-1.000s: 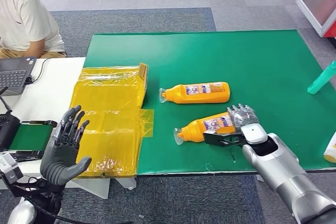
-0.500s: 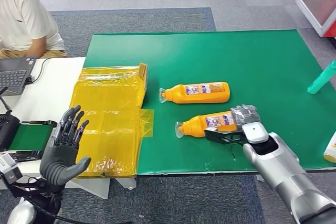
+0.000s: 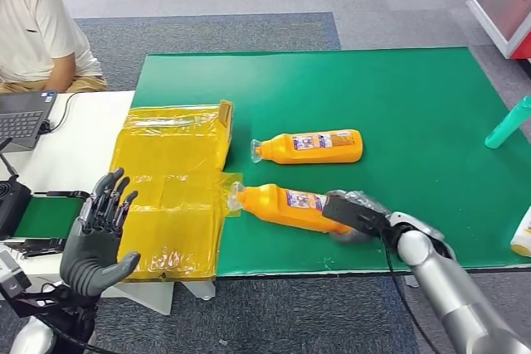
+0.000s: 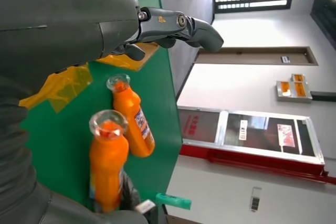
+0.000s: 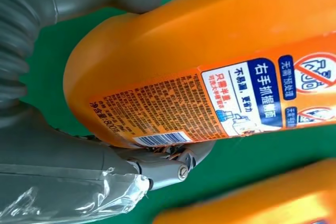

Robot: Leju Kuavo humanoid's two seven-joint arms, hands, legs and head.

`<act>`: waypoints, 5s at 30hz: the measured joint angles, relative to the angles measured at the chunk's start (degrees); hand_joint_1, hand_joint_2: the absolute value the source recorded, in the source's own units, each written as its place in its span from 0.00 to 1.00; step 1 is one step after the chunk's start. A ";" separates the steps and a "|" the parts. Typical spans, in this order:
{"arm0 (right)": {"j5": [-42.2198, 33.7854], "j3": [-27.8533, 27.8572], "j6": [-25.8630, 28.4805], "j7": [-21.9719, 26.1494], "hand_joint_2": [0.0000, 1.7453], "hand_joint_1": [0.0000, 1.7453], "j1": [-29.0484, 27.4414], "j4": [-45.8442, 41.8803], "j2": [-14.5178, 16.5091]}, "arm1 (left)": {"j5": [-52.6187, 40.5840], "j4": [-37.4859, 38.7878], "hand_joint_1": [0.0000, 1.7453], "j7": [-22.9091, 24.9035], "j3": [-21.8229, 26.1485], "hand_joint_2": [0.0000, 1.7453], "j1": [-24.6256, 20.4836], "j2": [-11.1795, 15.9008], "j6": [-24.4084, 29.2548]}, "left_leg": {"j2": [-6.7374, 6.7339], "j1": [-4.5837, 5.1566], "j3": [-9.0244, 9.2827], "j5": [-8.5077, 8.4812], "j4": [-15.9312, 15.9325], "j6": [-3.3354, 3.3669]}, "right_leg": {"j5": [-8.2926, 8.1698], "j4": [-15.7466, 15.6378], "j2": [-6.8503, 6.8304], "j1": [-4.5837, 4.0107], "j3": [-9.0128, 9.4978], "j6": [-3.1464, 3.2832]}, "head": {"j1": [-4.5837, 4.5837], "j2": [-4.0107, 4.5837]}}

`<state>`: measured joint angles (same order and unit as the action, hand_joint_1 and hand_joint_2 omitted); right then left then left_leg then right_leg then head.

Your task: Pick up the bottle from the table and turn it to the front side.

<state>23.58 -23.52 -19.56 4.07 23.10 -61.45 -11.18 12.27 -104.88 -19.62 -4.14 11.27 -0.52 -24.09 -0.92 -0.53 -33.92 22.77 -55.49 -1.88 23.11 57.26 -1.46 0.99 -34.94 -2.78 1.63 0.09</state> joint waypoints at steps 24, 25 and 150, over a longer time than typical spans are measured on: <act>-9.64 -0.29 10.56 4.54 1.00 1.00 -18.66 -23.13 4.63 | -0.44 1.28 0.00 -0.18 -6.25 1.00 -5.68 0.26 0.50 | 0.00 0.01 -0.08 0.04 0.00 0.03 | 0.01 0.00 0.01 0.02 -0.07 -0.02 | 0.03 0.00; -9.40 -0.32 11.66 4.72 1.00 1.00 -18.94 -23.79 5.16 | -0.44 1.28 0.00 -0.11 -6.70 1.00 -5.80 0.24 0.38 | 0.00 0.01 -0.08 0.04 0.00 0.03 | 0.01 0.00 0.01 0.02 -0.08 -0.02 | 0.03 0.00; -1.90 2.67 31.70 3.98 1.00 0.00 -27.78 -45.75 11.92 | -45.94 0.70 1.00 2.22 -12.86 1.00 -10.83 -0.10 34.08 | 0.00 0.01 -0.17 0.03 0.00 0.00 | 0.01 0.00 0.01 0.02 -0.15 -0.01 | 0.03 0.01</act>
<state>21.68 -20.86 12.14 8.04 -4.68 -107.20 0.74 -33.67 -104.18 -17.39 -16.99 0.44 -0.62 9.99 -0.92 -0.52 -34.10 22.80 -55.49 -1.88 23.12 57.26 -1.45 1.00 -35.09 -2.79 1.66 0.10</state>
